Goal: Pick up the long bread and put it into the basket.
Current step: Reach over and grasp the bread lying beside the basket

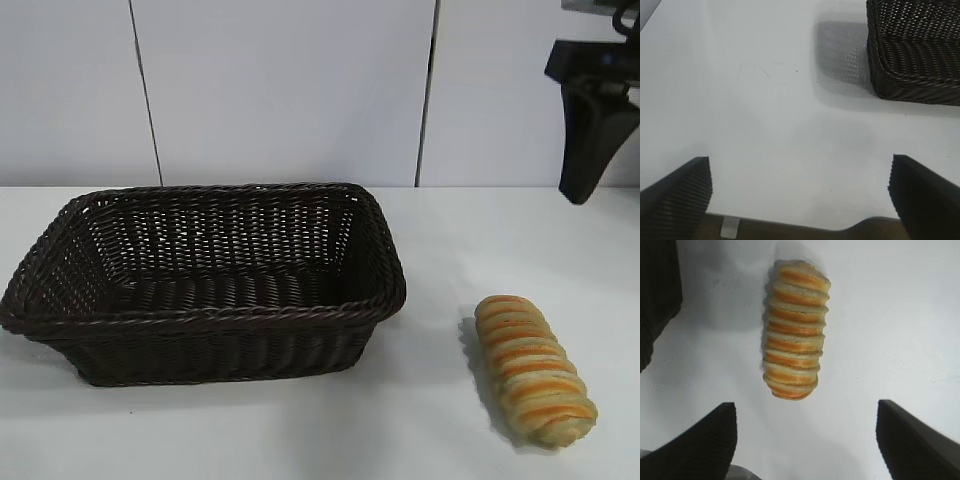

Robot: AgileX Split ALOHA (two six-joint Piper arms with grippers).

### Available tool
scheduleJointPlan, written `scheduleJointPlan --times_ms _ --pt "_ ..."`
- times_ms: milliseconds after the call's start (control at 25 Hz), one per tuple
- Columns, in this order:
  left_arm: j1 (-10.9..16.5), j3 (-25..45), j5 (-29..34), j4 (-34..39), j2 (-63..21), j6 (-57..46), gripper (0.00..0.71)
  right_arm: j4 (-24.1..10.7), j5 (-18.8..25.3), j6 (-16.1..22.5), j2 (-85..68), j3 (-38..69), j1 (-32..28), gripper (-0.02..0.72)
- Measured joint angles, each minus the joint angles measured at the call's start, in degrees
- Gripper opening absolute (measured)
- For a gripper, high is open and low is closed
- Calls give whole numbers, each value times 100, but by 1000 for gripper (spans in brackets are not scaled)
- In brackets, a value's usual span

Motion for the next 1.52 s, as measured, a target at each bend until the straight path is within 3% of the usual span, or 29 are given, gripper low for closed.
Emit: scheduleJointPlan --times_ms 200,360,1000,1080,1120,1200,1360,1520 --pt "0 0 0 0 0 0 694 396 -667 -107 515 113 0 536" --pt "0 0 0 0 0 0 694 713 -853 -333 777 115 0 536" --pt "0 0 0 0 0 2 694 740 -1385 -400 1523 115 0 531" --pt "0 0 0 0 0 2 694 765 -1419 -414 1526 115 0 420" --pt "0 0 0 0 0 2 694 752 -1434 -433 1526 115 0 277" --pt "0 0 0 0 0 2 694 742 -1454 -440 1526 115 0 130" --pt "0 0 0 0 0 2 694 740 -1382 -458 1526 85 0 94" --pt "0 0 0 0 0 2 694 682 -649 -523 1337 -338 0 94"
